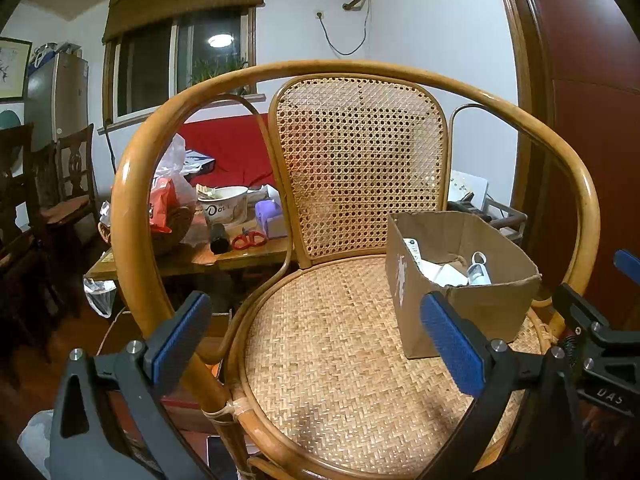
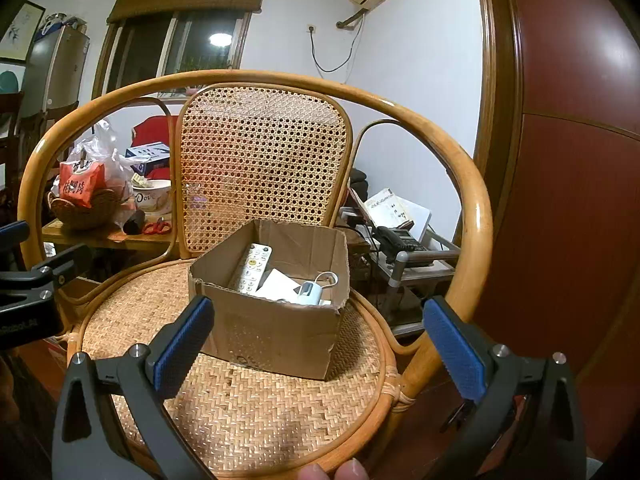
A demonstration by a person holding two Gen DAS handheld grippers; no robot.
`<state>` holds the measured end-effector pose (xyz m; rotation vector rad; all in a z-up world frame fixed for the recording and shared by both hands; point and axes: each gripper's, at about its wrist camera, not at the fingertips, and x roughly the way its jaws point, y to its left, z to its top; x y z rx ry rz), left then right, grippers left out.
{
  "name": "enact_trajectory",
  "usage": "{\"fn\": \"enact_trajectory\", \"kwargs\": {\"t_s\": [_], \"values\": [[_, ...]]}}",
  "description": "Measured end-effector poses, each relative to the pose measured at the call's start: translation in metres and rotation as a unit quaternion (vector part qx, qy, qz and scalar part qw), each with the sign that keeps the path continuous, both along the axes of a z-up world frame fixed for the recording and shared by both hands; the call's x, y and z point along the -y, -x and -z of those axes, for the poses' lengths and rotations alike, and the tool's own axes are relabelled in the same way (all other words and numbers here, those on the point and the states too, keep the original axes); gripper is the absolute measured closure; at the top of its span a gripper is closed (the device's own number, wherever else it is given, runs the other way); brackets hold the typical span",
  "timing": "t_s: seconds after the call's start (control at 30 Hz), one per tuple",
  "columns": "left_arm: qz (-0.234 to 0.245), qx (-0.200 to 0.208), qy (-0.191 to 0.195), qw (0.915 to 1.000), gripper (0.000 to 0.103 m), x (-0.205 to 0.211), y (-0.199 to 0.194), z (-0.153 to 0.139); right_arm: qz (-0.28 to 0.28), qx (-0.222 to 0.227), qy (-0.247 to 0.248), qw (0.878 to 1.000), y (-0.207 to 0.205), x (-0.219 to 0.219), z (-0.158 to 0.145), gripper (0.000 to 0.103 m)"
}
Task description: Organize rigid objects
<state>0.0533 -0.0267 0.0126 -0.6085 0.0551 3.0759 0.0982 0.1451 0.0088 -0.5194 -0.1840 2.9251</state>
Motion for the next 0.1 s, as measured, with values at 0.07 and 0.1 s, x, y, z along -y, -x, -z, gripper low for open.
{"fn": "enact_trajectory", "kwargs": {"t_s": [0.07, 0.1], "values": [[0.000, -0.004, -0.003, 1.0000, 0.000, 0.0011, -0.0012, -0.0008, 0.000, 0.000, 0.000, 1.000, 0.0002, 0.0002, -0.0001, 0.000], [0.000, -0.004, -0.004, 1.0000, 0.000, 0.0011, -0.0015, -0.0011, 0.000, 0.000, 0.000, 1.000, 0.0001, 0.0001, 0.0000, 0.000]]}}
